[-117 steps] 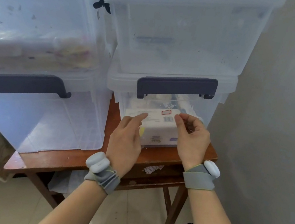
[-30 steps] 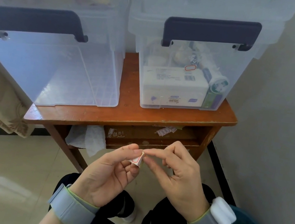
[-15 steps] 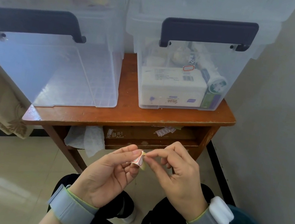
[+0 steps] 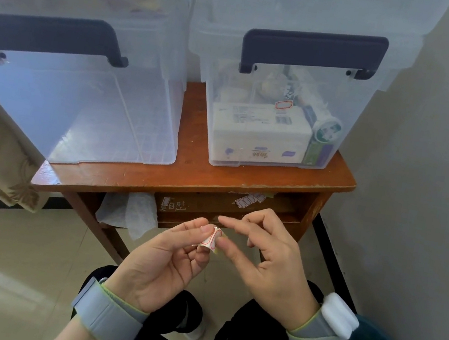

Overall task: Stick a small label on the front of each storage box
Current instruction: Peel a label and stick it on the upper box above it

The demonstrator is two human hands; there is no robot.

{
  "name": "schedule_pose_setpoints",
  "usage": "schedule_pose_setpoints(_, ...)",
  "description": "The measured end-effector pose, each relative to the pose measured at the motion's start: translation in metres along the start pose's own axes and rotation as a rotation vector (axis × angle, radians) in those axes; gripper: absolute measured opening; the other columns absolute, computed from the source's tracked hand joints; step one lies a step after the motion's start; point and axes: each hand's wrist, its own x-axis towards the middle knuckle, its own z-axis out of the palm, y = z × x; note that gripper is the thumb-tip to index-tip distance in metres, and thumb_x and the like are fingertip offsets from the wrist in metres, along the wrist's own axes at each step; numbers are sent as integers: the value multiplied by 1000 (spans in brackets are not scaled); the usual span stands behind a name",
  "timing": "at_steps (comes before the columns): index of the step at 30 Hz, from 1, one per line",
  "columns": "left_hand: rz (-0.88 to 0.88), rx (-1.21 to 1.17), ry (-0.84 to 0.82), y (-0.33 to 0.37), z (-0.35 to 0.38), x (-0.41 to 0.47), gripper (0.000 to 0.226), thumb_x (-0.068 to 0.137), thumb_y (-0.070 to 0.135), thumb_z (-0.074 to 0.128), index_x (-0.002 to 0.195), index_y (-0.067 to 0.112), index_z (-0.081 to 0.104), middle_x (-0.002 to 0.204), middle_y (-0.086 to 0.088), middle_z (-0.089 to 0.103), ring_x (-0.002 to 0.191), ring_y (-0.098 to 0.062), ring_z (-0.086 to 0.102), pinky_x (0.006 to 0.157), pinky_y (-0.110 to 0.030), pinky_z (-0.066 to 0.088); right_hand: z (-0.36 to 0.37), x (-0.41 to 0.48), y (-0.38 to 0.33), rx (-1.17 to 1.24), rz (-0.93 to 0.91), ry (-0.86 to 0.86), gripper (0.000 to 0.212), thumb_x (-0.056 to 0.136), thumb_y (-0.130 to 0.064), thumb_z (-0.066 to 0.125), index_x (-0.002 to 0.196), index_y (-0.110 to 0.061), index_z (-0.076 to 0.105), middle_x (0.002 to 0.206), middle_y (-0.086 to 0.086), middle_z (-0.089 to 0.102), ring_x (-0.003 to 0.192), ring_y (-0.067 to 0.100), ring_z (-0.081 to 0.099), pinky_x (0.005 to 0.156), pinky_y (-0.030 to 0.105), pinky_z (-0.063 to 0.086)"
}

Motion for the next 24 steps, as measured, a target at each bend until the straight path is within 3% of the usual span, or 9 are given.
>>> schedule_pose_setpoints(3,0,-5,-6,0,-1,0,23,76,-1,69,97,4,64,82,-14,64,61,-14,54,50,-19,51,2,-1,0,14,-12,33,25,89,-40,69,110,-28,76,94,-8,57,84,10,57,67,21,51)
schedule_pose_setpoints(10,2,6,-9,-2,-2,3,18,76,-1,71,92,4,65,78,-13,62,57,-13,56,50,-19,51,3,1,1,22,-9,31,17,90,-34,67,98,-22,74,95,-8,59,84,-2,53,69,14,48)
schedule_pose_setpoints(15,7,14,-7,-1,-4,6,25,72,0,74,95,3,64,80,-13,64,58,-12,54,51,-18,50,4,1,1,21,15,-19,17,94,-40,59,101,-26,68,101,-13,54,83,6,54,68,21,52)
schedule_pose_setpoints(19,35,11,35,1,-6,8,27,73,0,70,99,4,62,81,-14,66,56,-11,55,50,-18,49,-1,2,-5,93,42,0,9,95,-30,62,97,-22,64,100,-11,55,82,13,57,70,19,49)
schedule_pose_setpoints(24,257,245,82,10,-1,11,31,68,7,75,96,8,64,82,-13,70,65,-17,63,58,-26,51,-22,20,-14,185,92,24,11,93,-27,63,92,-16,66,93,-5,59,81,15,57,71,12,42)
